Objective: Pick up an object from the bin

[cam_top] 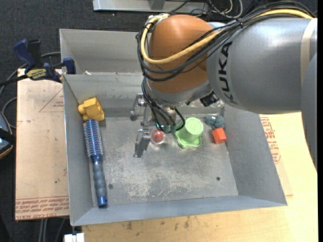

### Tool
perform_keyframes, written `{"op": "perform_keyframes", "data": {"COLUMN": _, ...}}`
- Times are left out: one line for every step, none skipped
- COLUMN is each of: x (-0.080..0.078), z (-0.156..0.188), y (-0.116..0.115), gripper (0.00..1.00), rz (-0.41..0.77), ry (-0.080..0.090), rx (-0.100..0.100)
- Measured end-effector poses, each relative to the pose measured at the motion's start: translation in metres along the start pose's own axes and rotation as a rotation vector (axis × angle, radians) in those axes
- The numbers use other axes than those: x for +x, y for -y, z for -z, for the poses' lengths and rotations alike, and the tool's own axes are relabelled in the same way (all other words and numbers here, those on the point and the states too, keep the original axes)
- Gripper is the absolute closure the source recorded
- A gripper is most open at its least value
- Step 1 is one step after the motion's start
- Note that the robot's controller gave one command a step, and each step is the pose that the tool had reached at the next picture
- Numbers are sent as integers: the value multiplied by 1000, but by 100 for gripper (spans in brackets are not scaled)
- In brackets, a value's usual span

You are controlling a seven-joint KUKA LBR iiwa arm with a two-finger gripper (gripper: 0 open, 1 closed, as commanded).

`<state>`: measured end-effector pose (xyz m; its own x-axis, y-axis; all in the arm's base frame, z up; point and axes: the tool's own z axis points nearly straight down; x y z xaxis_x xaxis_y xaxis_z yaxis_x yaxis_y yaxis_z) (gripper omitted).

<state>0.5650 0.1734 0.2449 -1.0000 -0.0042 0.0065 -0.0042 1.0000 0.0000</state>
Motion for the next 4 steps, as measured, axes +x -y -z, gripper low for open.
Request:
{"op": "perform_keyframes", "data": {"x": -43, "z": -84, "y": 56, "gripper": 0, "rz": 193, "ry": 3, "rx": 2}}
{"op": "perform_keyframes", "data": {"x": -68, "z": -158, "y": 146, "gripper": 0, "rz": 154, "ry": 2, "rx": 3}}
{"op": "perform_keyframes", "data": {"x": -86, "z": -169, "y": 171, "gripper": 0, "rz": 175, "ry": 15, "rx": -6}}
{"op": "perform_keyframes", "data": {"x": -91, "z": -163, "y": 196, "gripper": 0, "rz": 71, "ry": 11, "rx": 0}}
